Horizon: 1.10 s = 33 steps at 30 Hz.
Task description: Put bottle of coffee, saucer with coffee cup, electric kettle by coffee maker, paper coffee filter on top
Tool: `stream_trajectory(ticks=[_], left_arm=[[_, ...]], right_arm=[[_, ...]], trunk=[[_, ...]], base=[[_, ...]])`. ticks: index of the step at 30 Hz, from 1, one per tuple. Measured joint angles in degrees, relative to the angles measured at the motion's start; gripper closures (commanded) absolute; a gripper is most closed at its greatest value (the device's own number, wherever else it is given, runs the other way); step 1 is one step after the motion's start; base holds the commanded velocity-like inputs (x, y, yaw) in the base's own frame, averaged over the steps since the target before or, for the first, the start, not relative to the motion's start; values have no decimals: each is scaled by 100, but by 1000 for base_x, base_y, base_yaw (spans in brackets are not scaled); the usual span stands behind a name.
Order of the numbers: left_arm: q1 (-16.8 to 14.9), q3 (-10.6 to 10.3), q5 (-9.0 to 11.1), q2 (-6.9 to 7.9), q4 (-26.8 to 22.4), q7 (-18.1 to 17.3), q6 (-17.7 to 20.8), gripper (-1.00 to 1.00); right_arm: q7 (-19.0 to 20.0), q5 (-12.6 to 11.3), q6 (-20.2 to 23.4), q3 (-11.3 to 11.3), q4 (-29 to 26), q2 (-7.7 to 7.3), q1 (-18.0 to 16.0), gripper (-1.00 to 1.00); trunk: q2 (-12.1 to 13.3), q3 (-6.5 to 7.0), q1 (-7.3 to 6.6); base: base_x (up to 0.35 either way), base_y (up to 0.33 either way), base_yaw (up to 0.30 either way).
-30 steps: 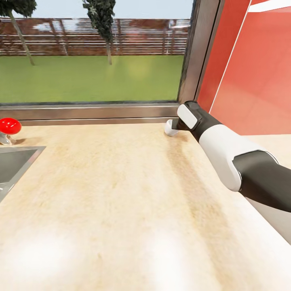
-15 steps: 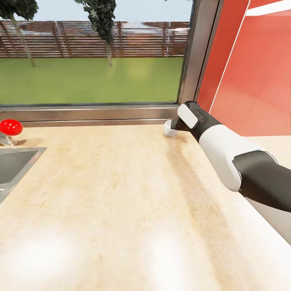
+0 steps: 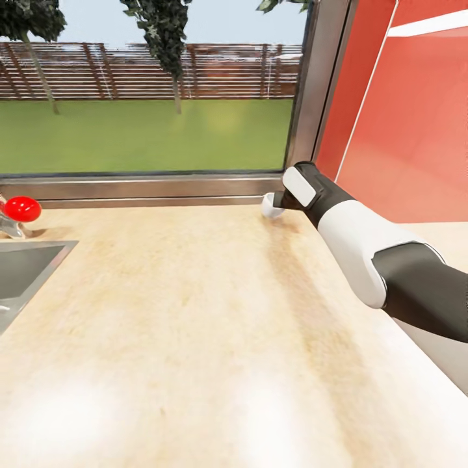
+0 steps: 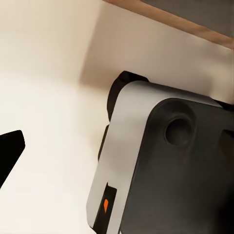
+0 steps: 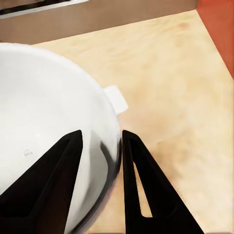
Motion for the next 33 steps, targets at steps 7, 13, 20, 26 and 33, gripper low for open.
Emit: stream_trajectory(ticks=[7,13,20,26,33], left_arm=[[0,0,0,0,0,2,0,-100],[0,0,0,0,1,3,0,-100],[0,0,-1,0,0,7,0,-100],[0,0,0,0,0,7,0,-100],[0,0,0,0,0,8,0,-100]], right_arm=[[-383,15,29,18,-289,102,0,100],[-843,-11,635,16,-1052,144,-1,100],[-1035,-626,1286,21,-2143,154,3,100],[-1649,-1269,1320,41,-2899,153,299,100],[-2815,-2230,1312,477,-3845,142,728,100]], trunk=[[0,63,0],[0,117,0],[0,180,0],[0,235,0],[0,298,0]], base=[[0,0,0],[0,0,0],[0,0,0],[0,0,0],[0,0,0]])
